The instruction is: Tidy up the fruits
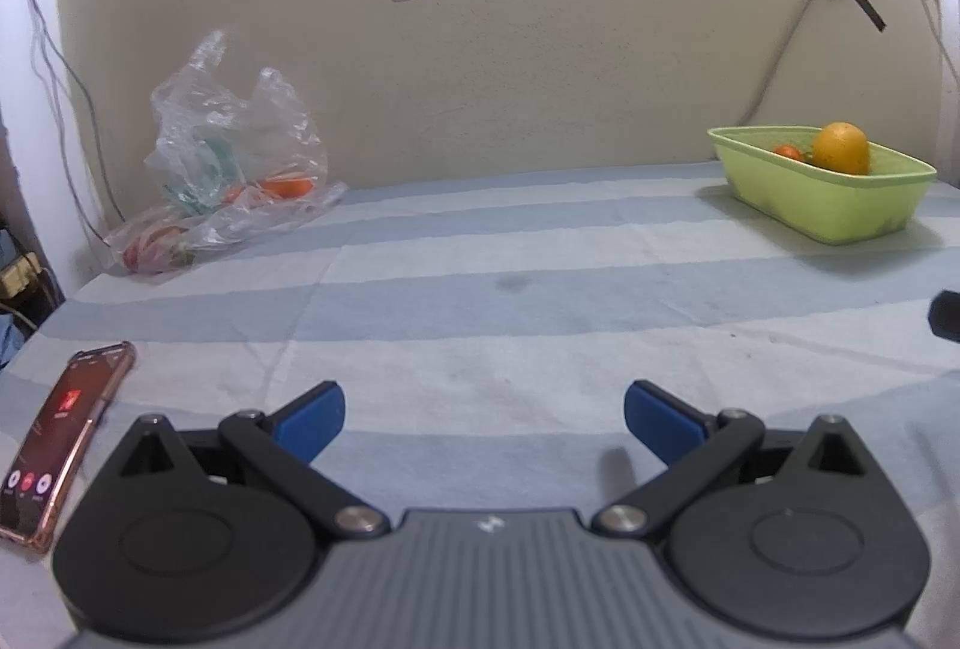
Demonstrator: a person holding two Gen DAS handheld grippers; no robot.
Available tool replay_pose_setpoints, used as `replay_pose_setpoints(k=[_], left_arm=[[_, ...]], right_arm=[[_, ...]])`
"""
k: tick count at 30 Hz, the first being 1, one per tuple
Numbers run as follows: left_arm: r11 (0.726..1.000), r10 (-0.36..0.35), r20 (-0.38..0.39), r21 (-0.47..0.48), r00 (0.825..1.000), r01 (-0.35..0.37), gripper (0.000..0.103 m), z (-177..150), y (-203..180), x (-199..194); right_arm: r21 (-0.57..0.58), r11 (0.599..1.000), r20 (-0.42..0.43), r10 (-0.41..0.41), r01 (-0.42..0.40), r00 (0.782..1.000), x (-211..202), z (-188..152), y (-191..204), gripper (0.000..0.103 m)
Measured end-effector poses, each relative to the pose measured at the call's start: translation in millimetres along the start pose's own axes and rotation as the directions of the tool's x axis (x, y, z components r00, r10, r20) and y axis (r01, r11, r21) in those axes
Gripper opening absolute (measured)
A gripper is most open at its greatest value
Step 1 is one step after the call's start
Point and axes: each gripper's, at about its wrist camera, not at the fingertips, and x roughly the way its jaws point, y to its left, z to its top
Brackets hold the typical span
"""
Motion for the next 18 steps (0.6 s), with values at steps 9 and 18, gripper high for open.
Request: replay_pose_setpoints(k=[9, 18], left_arm=[[1.0, -0.012, -0.013, 0.008, 1.0, 0.012, 0.103, -0.7, 0.1, -0.8], [1.0, 0.008, -0.023, 0.0, 1.0, -0.008, 0.103, 0.7, 2.2, 0.4]], right_arm=[[-0.003, 1.0, 0.003, -0.001, 0.001, 1.0, -1.0, 0.5, 0.9, 0.071], [-0.008, 1.0, 0.008, -0.001, 0.001, 1.0, -1.8, 0.2, 1.7, 0.071]])
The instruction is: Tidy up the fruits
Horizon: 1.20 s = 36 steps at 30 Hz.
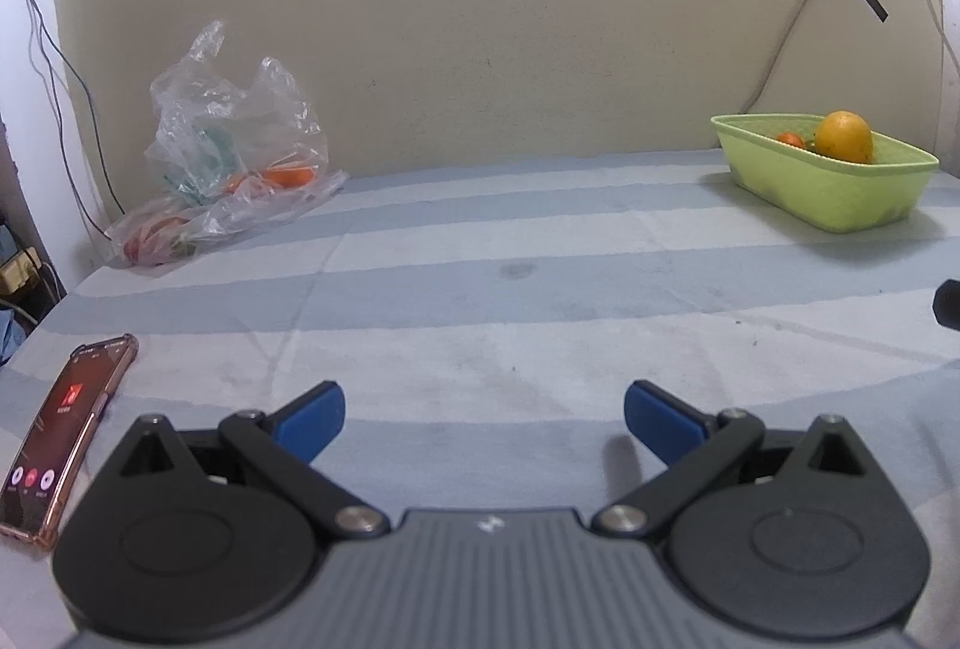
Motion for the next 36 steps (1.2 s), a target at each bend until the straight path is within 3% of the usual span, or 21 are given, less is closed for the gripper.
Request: replay_pose_setpoints(k=[7, 11, 20, 27, 36], left_arm=[[1.0, 0.001, -0.035, 0.002, 0.999, -0.001, 0.103, 1.3, 0.2, 3.8], [0.998, -0.064, -0.083, -0.035, 0.995, 0.061, 0.103, 3.7, 2.6, 1.6], [0.99, -0.143, -0.081, -0.002, 0.986, 0.144, 0.103, 11.5, -12.4, -21.7], [0.993, -0.116, -0.044, 0.034, 0.992, 0.117, 0.103, 14.6, -16.3, -35.2], [0.995, -0.089, -0.054, 0.035, 0.995, 0.091, 0.103, 13.7, -14.0, -36.9]], right_arm=[[-0.003, 1.0, -0.005, 0.001, -0.001, 1.0, 2.3, 0.3, -0.7, 0.071], [-0.009, 0.999, -0.032, -0.032, 0.031, 0.999, 2.0, 2.1, -1.2, 0.072], [0.001, 0.998, -0.05, -0.06, 0.06, 0.997, -20.7, 15.5, -9.4, 0.079], [-0.007, 1.0, -0.061, -0.03, 0.029, 0.998, -23.6, 16.1, -1.8, 0.082], [0.005, 1.0, -0.064, -0.006, 0.006, 0.998, -25.7, 16.6, 1.8, 0.082]])
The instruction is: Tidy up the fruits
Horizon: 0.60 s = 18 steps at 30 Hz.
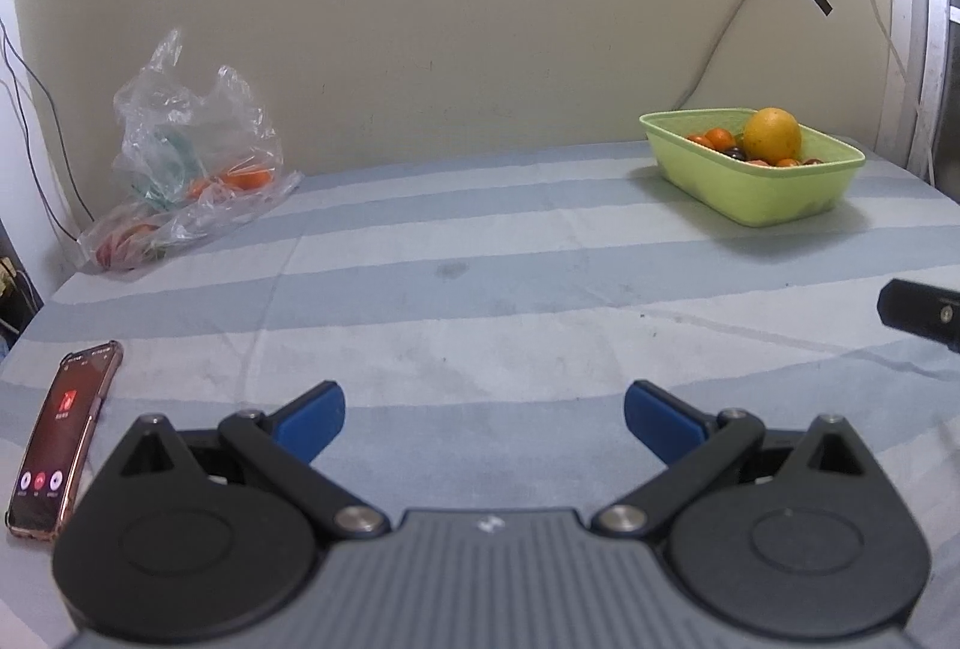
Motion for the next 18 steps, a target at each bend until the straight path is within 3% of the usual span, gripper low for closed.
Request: replay_pose_setpoints(k=[18], left_arm=[[1.0, -0.014, -0.048, -0.002, 0.999, 0.014, 0.103, -5.7, -1.8, 4.0]], right_arm=[[0.013, 1.0, -0.007, 0.012, -0.012, 1.0, -1.4, -1.2, 1.2, 0.082]])
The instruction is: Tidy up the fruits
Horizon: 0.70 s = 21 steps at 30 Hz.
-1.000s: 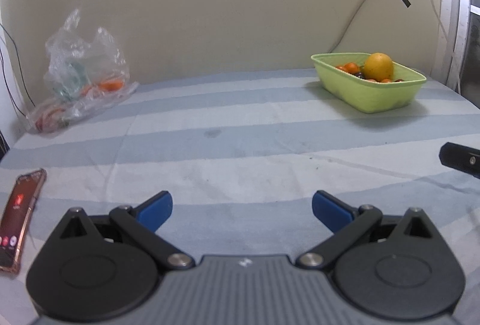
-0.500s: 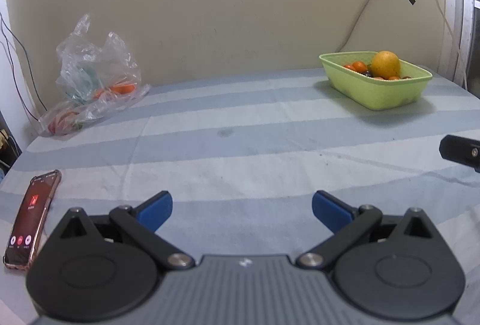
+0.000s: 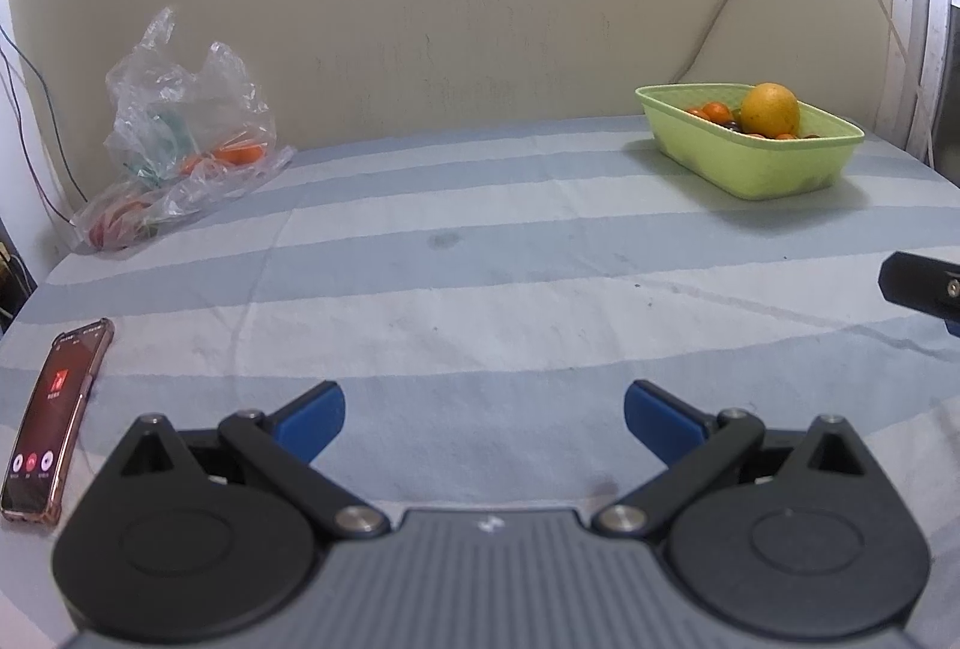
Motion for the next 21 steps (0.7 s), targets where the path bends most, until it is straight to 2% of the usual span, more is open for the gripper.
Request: replay_pose_setpoints(k=[13, 21], left_arm=[[0.999, -0.037, -0.024, 0.0, 0.999, 0.037, 0.103, -1.3, -1.7, -0.4], [0.999, -0.042, -0.029, -0.007, 0.999, 0.042, 0.103, 0.1, -1.6, -1.4]], right_arm=[[-0.01, 1.0, -0.008, 0.006, -0.006, 1.0, -1.3, 1.1, 4.5, 0.082], [-0.022, 1.0, 0.0, 0.003, -0.003, 1.0, -2.9, 2.6, 7.1, 0.086]])
